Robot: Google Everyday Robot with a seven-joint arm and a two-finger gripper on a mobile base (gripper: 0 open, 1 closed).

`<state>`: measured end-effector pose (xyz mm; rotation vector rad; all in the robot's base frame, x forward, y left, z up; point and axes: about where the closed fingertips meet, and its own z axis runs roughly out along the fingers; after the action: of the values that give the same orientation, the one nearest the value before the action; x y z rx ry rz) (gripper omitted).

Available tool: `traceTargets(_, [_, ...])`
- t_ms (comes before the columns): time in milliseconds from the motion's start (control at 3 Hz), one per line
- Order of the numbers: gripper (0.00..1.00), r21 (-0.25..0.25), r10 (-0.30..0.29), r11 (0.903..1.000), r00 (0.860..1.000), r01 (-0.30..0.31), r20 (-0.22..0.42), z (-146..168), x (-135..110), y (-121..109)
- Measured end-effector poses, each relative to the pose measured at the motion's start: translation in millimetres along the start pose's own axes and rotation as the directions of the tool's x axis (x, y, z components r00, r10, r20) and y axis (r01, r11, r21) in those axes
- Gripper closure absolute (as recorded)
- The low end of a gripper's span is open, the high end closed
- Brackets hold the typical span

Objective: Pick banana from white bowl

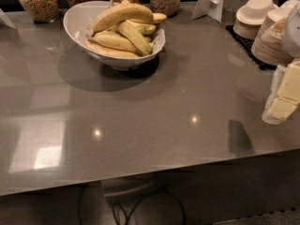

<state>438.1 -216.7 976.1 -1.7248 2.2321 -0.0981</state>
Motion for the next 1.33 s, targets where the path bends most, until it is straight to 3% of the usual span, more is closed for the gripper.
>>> traceTargets(333, [0.00,0.000,0.000,1.0000,1.000,0.000,0.001,0.0,-0.2,-0.1])
traceTargets(667, [0.00,0.033,-0.054,0.9982,0.992,0.051,0.110,-5.6,-31.1,-14.6])
traceTargets(1000, [0.00,0.059,-0.123,0.9918,0.967,0.113,0.224,-7.2,-72.9,-38.3])
traceTargets(1333, [0.00,0.069,-0.177,0.9841,0.938,0.164,0.298,-5.0,-108.3,-58.2])
